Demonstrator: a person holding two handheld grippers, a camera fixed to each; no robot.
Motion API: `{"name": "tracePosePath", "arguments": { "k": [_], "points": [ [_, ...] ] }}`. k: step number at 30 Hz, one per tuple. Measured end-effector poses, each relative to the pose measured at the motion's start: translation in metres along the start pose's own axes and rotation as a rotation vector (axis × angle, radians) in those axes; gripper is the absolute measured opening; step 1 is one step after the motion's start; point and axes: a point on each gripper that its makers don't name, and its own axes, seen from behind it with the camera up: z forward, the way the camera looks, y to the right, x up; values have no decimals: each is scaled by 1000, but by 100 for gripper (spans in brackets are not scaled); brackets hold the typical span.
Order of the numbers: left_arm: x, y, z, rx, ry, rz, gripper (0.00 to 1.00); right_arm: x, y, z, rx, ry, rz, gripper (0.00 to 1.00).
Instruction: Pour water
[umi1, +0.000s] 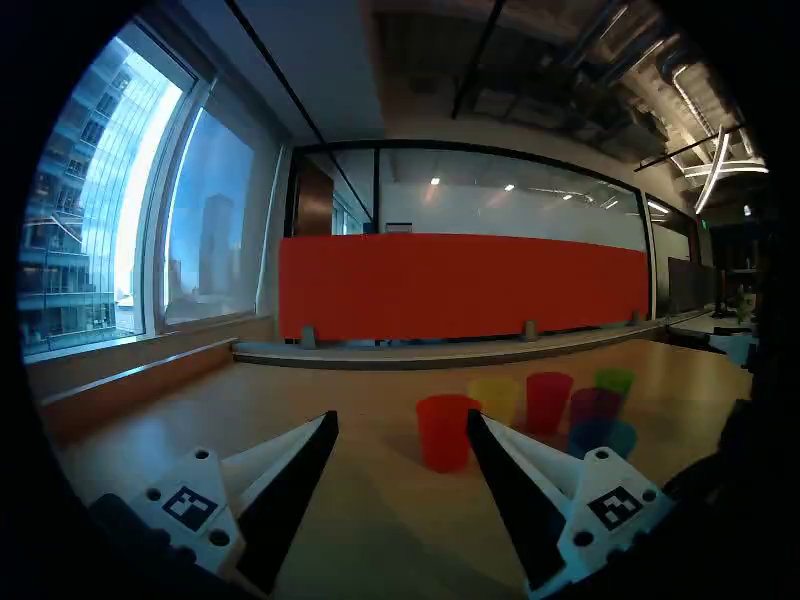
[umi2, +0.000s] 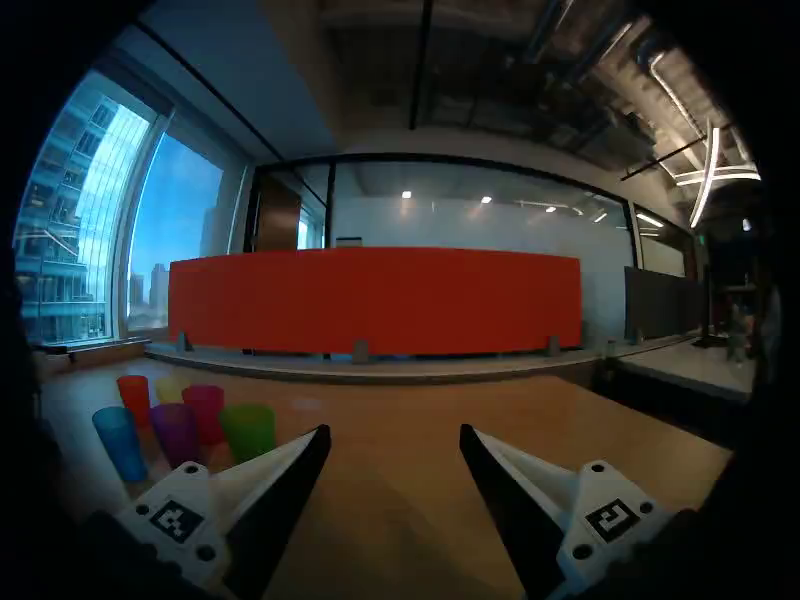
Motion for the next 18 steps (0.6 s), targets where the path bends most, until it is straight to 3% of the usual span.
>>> {"name": "tracePosePath", "arguments": {
  "k": [9,18],
  "points": [
    [-2,-3,-6,3,-29,23,95,7,-1,-1,17,-31,-8,100],
    [36,-7,-7,-14,-26,12,95,47,-6,3,51,-37,-38,100]
  ]
}}
